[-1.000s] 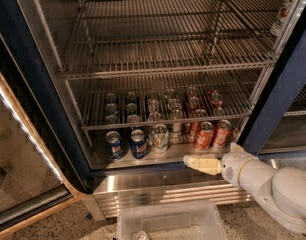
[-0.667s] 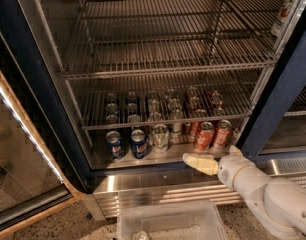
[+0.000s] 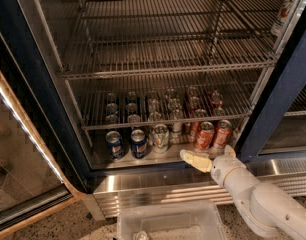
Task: Pick coke can from bottom shelf of fridge
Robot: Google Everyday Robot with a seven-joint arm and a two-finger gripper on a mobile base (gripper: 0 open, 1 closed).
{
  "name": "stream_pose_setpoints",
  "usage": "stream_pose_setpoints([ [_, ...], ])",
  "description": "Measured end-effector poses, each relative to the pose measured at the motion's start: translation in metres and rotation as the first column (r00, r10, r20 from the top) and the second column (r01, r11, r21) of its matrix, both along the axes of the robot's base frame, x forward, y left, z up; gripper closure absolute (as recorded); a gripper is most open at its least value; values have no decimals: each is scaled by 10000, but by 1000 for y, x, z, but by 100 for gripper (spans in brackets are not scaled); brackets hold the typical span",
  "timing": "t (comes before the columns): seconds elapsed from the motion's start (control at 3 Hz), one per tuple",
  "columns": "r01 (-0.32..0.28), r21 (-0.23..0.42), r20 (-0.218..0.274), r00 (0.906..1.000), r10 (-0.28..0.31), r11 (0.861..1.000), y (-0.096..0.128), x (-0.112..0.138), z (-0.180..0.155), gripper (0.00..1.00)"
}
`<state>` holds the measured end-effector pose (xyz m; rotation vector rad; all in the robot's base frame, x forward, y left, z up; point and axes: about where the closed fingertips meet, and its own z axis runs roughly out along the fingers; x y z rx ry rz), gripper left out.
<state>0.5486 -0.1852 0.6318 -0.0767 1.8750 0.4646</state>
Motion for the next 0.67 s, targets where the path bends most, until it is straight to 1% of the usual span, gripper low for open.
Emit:
stream_pose_setpoints([
  [0.33, 218, 62, 123, 9997, -219, 9997, 8, 5, -9, 0],
  [0.67, 725, 159, 485, 9961, -732, 9972, 14, 11, -19, 0],
])
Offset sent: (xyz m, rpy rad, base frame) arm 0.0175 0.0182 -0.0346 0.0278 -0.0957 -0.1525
